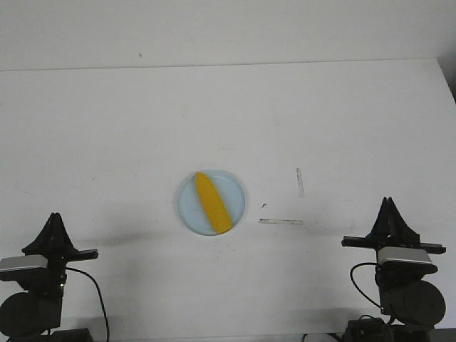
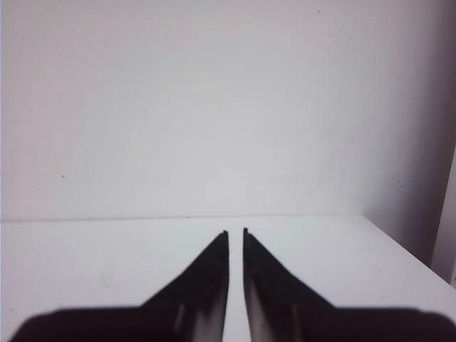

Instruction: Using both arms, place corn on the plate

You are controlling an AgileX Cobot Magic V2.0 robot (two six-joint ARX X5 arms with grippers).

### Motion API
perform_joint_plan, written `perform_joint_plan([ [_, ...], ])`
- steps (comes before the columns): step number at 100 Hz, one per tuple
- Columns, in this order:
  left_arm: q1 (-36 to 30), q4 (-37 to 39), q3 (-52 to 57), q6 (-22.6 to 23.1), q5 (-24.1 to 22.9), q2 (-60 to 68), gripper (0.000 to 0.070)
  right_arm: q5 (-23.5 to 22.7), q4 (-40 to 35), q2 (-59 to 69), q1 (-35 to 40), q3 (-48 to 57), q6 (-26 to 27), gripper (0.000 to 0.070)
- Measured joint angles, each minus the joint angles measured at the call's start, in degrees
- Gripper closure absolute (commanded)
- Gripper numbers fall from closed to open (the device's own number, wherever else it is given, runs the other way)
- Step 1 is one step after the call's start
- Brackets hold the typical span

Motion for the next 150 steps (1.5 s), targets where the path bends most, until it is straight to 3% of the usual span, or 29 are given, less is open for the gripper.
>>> perform_joint_plan([
  [48,0.0,-0.39,0.0,-0.02,0.11,-0.07,0.0699,0.0,0.0,0.0,0.0,0.0,0.0,0.0663],
  [65,-1.86,-0.7,-1.36,-1.55,7.17,-0.44,0.0699,0.0,0.0,0.0,0.0,0.0,0.0,0.0663],
  [71,-2.82,-0.11,-3.19,-2.05,7.56,-0.46,0.0699,0.0,0.0,0.0,0.0,0.0,0.0,0.0663],
  [99,-4.46,7.82,-12.81,-2.95,6.4,-0.94,0.0699,0.0,0.0,0.0,0.0,0.0,0.0,0.0662],
  [150,-4.46,8.02,-18.45,-2.97,2.14,-8.35,0.0698,0.0,0.0,0.0,0.0,0.0,0.0,0.0662],
])
